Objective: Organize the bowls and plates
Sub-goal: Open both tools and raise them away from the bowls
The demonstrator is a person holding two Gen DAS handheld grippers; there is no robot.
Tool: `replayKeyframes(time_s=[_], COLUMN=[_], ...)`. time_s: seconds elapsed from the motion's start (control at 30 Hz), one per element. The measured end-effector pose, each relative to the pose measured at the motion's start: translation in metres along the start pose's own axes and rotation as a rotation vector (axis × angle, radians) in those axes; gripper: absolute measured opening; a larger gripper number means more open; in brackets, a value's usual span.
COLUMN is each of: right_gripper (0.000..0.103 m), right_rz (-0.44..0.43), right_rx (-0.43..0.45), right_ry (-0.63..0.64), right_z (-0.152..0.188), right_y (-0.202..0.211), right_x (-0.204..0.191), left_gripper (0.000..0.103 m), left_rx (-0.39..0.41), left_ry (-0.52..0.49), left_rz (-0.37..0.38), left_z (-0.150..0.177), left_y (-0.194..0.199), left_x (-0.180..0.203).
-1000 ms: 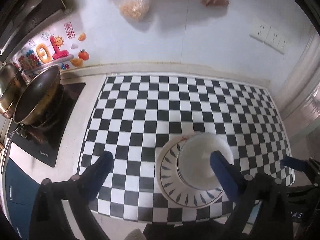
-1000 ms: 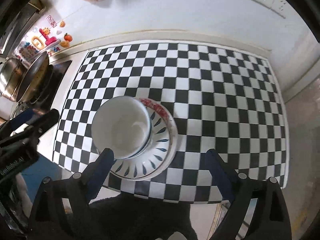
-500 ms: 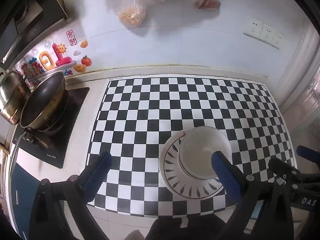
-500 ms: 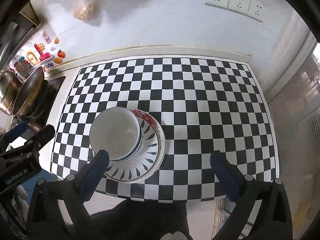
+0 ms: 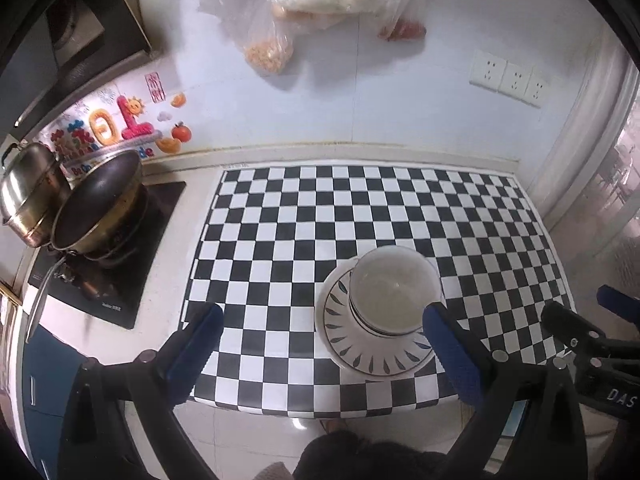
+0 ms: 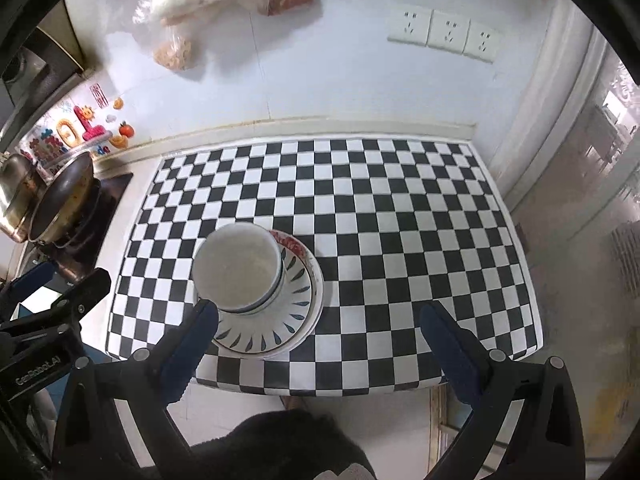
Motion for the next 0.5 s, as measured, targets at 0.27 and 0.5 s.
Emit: replayKeyframes(time_s=[0.27, 0.5], right_gripper=[0.103, 0.103], right_rz=[-0.054, -0.083], right_rx=[0.089, 0.166], right_ry=[0.012, 0.006], right_z=[0.008, 0.029], right_y=[0.061, 0.121], right_x=[-0.001, 0.006], left_gripper=[0.102, 0.102], left_rx=[0.066, 0.119], left_ry=[0.024, 0.036], left_rz=[-0.046, -0.093], left_z=[0.007, 0.024], left_y=[0.060, 0.118], left_x=[0.001, 0.006])
Point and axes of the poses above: each gripper's, at about its wrist camera, not at the fingertips, and y roughly against the way its jaws point, x to its right, z to its underside, the point moved 10 cm from there along -y, roughly the way its jaws point, and after that the axes turned 13 degrees about -y, right-handed, at the moved point
